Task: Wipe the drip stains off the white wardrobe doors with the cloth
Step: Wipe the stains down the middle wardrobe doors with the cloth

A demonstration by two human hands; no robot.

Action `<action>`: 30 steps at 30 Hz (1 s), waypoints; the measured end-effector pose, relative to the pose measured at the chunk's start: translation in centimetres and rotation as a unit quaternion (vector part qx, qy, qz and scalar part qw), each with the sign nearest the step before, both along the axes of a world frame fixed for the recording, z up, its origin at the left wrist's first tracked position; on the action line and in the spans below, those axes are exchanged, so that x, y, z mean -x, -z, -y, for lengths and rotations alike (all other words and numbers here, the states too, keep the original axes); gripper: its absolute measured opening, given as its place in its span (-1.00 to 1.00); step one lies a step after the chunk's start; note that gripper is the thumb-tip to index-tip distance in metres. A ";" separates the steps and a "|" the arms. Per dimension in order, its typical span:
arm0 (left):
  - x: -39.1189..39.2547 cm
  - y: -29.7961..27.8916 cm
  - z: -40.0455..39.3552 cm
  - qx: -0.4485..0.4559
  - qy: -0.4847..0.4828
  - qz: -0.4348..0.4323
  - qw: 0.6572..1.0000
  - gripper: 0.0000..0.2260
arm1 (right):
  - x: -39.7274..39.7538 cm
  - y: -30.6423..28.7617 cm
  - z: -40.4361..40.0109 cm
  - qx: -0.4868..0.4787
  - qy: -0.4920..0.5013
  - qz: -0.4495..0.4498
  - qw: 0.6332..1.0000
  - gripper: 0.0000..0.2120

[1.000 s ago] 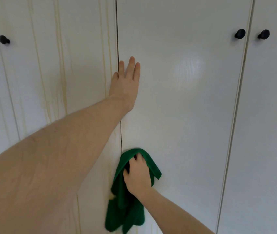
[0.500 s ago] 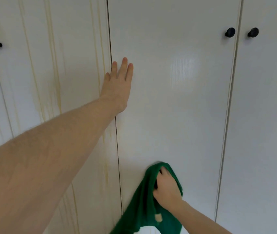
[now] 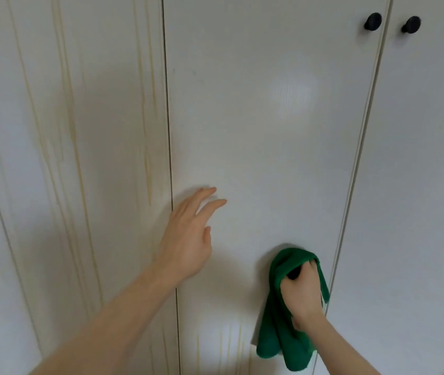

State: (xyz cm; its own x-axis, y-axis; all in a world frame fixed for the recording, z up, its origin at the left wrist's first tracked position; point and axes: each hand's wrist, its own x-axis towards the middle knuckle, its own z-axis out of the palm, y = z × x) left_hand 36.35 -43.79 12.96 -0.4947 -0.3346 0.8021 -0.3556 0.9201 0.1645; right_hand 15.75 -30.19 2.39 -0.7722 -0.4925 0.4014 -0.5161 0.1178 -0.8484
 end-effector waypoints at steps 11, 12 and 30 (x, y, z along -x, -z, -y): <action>-0.9 13.7 -2.8 -0.278 -0.045 -0.145 0.949 -0.37 | -7.9 4.1 1.6 0.105 -0.087 0.120 0.983 -0.61; -1.3 14.5 -2.6 -0.284 -0.051 -0.147 0.946 -0.38 | -8.0 4.5 1.8 0.105 -0.088 0.119 0.983 -0.61; -3.4 18.2 0.6 -0.302 -0.080 -0.202 0.928 -0.39 | -11.1 8.6 11.2 0.007 -0.244 -0.157 0.957 -0.76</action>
State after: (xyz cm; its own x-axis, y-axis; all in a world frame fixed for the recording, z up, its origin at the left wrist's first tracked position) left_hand 39.74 -44.40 -5.28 -0.0992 -0.8264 0.5542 -0.2770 0.5579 0.7823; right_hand 26.89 -41.40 -6.24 -0.2919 -0.7564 0.5854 -0.7372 -0.2120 -0.6416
